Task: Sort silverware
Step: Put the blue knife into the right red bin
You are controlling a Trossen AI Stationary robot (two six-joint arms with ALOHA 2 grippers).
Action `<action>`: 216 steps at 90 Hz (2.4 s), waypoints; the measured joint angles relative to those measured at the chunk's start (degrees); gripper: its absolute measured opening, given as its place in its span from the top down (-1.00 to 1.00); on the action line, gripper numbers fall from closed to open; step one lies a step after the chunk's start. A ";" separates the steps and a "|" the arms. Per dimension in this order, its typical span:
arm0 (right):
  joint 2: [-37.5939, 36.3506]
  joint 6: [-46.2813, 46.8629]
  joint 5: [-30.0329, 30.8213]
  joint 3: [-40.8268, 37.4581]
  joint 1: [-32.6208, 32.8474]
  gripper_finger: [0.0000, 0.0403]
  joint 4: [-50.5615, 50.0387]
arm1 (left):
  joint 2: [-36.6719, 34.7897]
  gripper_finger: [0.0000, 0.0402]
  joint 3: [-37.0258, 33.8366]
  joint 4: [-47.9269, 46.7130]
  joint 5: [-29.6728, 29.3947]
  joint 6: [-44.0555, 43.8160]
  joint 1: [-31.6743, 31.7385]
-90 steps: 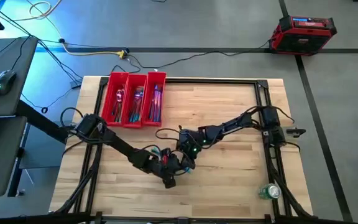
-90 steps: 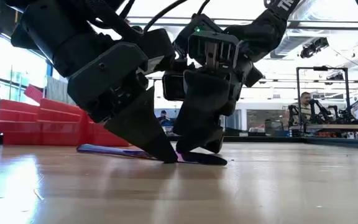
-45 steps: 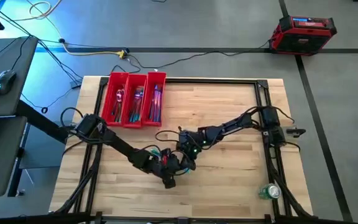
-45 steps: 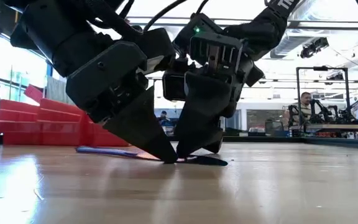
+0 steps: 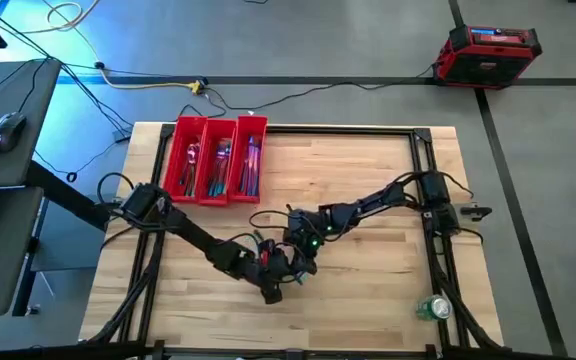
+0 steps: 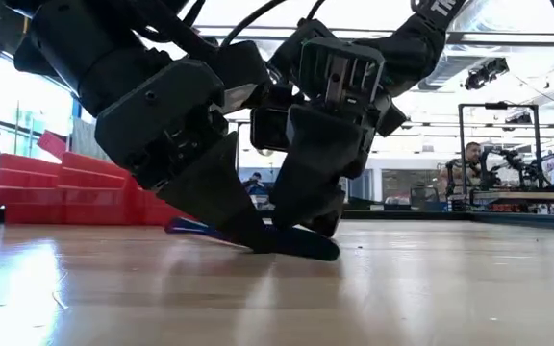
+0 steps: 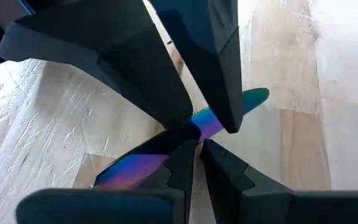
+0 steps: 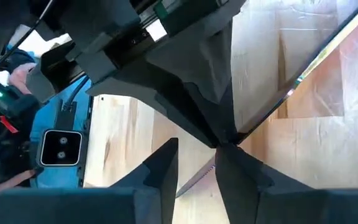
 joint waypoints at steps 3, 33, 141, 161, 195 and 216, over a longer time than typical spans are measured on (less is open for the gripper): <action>-0.02 0.04 0.73 0.00 0.02 0.56 -0.33 | 0.00 0.88 0.00 0.02 0.01 0.00 0.00; -0.15 0.52 9.95 0.13 1.01 0.56 -4.29 | 0.00 0.88 0.00 0.04 0.00 -0.02 0.00; -2.30 -3.69 6.83 0.11 -2.17 0.54 -7.04 | -1.33 0.88 0.15 -5.54 3.58 -1.57 -0.76; 0.24 -3.69 4.90 0.26 -0.92 0.54 -5.10 | -1.38 0.88 0.09 -5.49 3.85 -1.57 -0.23; 2.80 1.12 5.34 0.44 0.87 0.54 3.73 | -1.17 0.88 -0.09 -2.69 1.41 -1.18 0.02; 2.94 0.72 3.41 0.37 1.18 0.55 5.31 | -0.72 0.88 0.00 -2.33 0.96 -1.03 -0.09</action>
